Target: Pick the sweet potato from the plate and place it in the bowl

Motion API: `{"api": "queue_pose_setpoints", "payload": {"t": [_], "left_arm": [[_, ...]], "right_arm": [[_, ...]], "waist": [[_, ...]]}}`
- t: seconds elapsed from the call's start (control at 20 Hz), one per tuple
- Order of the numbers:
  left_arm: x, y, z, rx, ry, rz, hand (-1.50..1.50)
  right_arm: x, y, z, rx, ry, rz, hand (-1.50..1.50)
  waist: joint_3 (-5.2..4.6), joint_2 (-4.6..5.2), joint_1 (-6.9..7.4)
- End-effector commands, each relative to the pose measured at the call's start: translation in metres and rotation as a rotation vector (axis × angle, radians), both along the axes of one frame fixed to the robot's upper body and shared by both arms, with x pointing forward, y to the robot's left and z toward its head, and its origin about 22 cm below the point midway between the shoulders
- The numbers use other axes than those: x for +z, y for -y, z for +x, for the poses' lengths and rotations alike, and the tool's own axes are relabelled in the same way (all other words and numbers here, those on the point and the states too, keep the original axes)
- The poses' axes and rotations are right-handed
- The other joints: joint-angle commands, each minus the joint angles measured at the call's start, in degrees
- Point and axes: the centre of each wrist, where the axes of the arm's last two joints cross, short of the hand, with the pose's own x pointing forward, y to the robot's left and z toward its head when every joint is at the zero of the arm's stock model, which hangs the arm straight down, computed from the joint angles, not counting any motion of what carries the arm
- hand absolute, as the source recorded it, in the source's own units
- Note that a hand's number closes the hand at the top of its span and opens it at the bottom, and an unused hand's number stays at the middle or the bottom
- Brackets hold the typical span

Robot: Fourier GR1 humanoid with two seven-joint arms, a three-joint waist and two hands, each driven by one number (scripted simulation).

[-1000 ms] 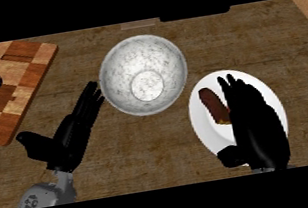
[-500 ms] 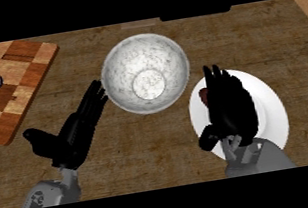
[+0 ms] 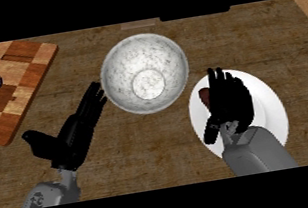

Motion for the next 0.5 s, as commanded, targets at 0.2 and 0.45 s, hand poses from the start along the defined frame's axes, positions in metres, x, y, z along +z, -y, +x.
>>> {"api": "queue_pose_setpoints", "payload": {"t": [0.2, 0.45], "left_arm": [[0.006, -0.003, -0.002, 0.001, -0.002, 0.018, 0.0], [-0.005, -0.004, -0.005, -0.004, -0.007, -0.011, 0.0]], "right_arm": [[-0.008, 0.012, 0.012, -0.068, -0.07, -0.071, -1.5], [-0.034, -0.019, 0.011, -0.081, -0.06, -0.085, -1.5]], "waist": [[0.03, -0.02, -0.09], [0.03, 0.02, 0.17]]}}
